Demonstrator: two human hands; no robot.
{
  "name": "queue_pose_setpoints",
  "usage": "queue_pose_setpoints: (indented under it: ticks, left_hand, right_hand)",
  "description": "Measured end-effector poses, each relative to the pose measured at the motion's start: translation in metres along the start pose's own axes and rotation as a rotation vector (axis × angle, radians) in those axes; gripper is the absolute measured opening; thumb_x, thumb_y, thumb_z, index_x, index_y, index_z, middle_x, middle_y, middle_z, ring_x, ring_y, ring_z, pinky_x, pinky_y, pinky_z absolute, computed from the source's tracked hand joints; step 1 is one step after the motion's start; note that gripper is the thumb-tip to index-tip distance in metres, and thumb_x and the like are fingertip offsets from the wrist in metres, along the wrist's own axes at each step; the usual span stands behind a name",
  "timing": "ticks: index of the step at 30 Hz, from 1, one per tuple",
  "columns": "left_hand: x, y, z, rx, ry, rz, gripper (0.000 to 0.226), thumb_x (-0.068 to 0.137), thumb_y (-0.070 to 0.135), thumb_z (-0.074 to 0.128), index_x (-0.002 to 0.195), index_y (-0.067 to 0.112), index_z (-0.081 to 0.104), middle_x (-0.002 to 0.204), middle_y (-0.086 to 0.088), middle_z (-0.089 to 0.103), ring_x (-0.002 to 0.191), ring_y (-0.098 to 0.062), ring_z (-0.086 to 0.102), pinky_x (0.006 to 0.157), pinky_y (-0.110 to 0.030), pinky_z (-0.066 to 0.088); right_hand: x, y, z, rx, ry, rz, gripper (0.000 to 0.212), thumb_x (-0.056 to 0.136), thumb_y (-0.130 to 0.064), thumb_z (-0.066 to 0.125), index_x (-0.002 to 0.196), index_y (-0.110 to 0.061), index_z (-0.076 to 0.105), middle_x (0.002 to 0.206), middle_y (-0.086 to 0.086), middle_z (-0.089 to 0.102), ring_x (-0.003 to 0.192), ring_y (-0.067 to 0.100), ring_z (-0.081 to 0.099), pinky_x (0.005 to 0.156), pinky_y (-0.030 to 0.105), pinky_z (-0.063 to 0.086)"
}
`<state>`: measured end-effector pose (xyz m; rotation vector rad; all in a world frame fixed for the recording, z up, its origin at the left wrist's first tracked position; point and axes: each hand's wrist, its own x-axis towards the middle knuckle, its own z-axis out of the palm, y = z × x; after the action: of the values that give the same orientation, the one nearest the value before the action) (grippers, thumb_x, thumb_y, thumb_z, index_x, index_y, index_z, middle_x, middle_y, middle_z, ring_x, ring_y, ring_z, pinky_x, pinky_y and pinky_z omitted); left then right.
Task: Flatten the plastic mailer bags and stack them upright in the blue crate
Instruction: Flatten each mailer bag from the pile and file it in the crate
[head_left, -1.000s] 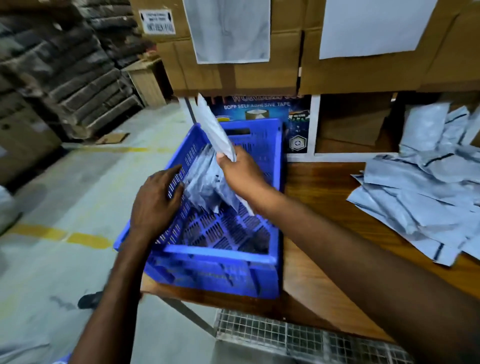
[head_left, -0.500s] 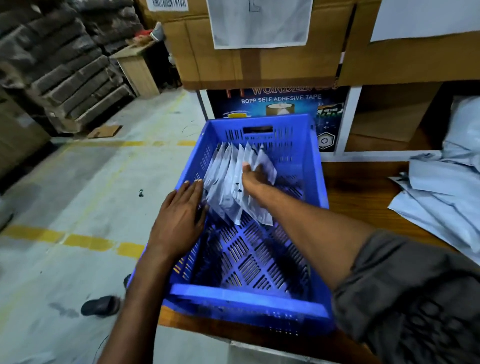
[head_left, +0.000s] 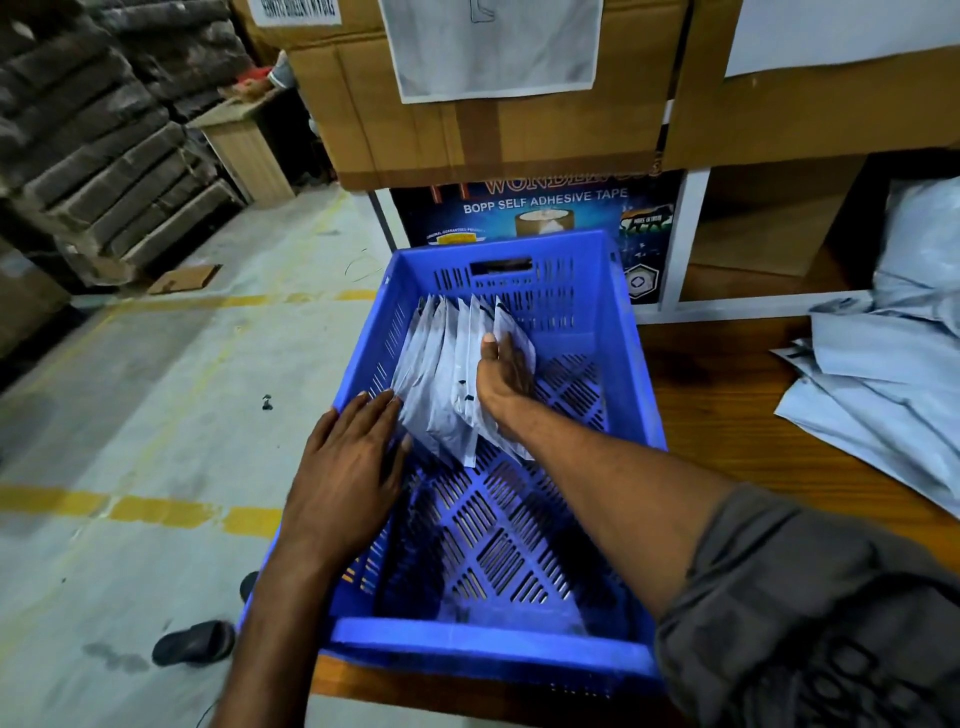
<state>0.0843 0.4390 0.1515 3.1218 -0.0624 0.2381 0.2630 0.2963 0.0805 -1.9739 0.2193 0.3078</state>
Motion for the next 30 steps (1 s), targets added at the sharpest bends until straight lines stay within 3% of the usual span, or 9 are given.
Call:
queue_pose_setpoints:
  ticks: [3,6,9,10,12,15,19,27,30]
  left_hand:
    - [0.000,0.001,-0.002,-0.008,-0.022,-0.007,0.075,0.097,0.055,0.017,0.153,0.016,0.047,0.160,0.001,0.044,0.151,-0.021,0.034,0.123,-0.039,0.017]
    - [-0.001,0.002,-0.004,-0.031,-0.015,-0.024,0.070,0.097,0.052,0.025,0.152,0.016,0.049,0.159,-0.001,0.046,0.151,-0.022,0.036,0.123,-0.040,0.019]
    - [0.000,0.003,-0.009,-0.081,-0.018,-0.039,0.065,0.098,0.050,0.033,0.150,0.016,0.051,0.156,-0.002,0.049,0.147,-0.023,0.041,0.121,-0.043,0.024]
    - [0.000,0.003,-0.011,-0.106,-0.012,-0.040,0.062,0.098,0.049,0.037,0.149,0.017,0.052,0.155,-0.002,0.050,0.145,-0.023,0.044,0.120,-0.044,0.026]
    - [-0.001,0.007,-0.016,-0.146,0.006,-0.040,0.059,0.098,0.048,0.041,0.146,0.017,0.056,0.151,-0.001,0.054,0.138,-0.023,0.051,0.116,-0.045,0.032]
    - [-0.007,0.027,-0.024,-0.217,0.062,-0.035,0.052,0.098,0.045,0.044,0.139,0.018,0.062,0.145,0.000,0.060,0.128,-0.024,0.060,0.105,-0.041,0.045]
    - [-0.019,0.089,-0.027,-0.317,0.129,0.006,0.039,0.104,0.040,0.049,0.134,0.020,0.065,0.139,0.004,0.065,0.118,-0.023,0.065,0.096,-0.036,0.050]
    - [-0.036,0.230,-0.049,-0.463,0.358,0.018,0.022,0.102,0.031,0.062,0.122,0.027,0.070,0.121,0.010,0.071,0.096,-0.014,0.067,0.080,-0.026,0.045]
    - [-0.039,0.295,-0.045,-0.548,0.428,0.068,0.022,0.104,0.034,0.058,0.122,0.027,0.069,0.119,0.010,0.070,0.098,-0.014,0.066,0.085,-0.032,0.050]
  right_hand:
    - [-0.008,-0.008,-0.010,-0.003,0.102,-0.008,0.061,0.108,-0.049,0.021,0.163,-0.023,0.011,0.170,-0.001,0.008,0.156,0.023,0.006,0.125,0.049,0.005]
    - [-0.024,-0.028,-0.027,-0.004,0.217,-0.007,0.055,0.104,-0.026,0.042,0.157,-0.016,0.028,0.165,0.007,0.026,0.149,0.032,0.025,0.119,0.049,0.022]
    - [-0.037,-0.052,-0.055,-0.021,0.276,-0.066,0.024,0.092,-0.017,0.054,0.115,-0.014,0.061,0.127,0.012,0.061,0.118,0.035,0.058,0.093,0.041,0.047]
    - [-0.044,-0.059,-0.069,-0.058,0.259,-0.127,0.012,0.090,-0.017,0.054,0.099,-0.016,0.063,0.113,0.010,0.067,0.107,0.033,0.064,0.084,0.038,0.050]
    - [-0.058,-0.063,-0.102,-0.096,0.224,-0.247,0.011,0.088,-0.016,0.054,0.088,-0.017,0.065,0.102,0.003,0.070,0.097,0.030,0.065,0.080,0.035,0.053]
    - [-0.083,-0.042,-0.150,-0.133,0.246,-0.427,0.017,0.089,-0.014,0.058,0.099,-0.025,0.067,0.113,0.000,0.071,0.103,0.026,0.065,0.085,0.034,0.052]
    - [-0.108,0.024,-0.190,-0.213,0.310,-0.666,0.022,0.088,-0.011,0.065,0.109,-0.018,0.067,0.113,0.003,0.065,0.105,0.024,0.062,0.089,0.034,0.049]
    - [-0.151,0.143,-0.279,-0.195,0.236,-0.570,0.031,0.092,-0.019,0.069,0.118,-0.034,0.063,0.116,-0.013,0.057,0.108,0.006,0.057,0.085,0.029,0.049]
    - [-0.156,0.177,-0.320,-0.171,0.202,-0.538,0.030,0.092,-0.021,0.068,0.118,-0.036,0.063,0.118,-0.013,0.059,0.108,0.003,0.058,0.088,0.034,0.052]
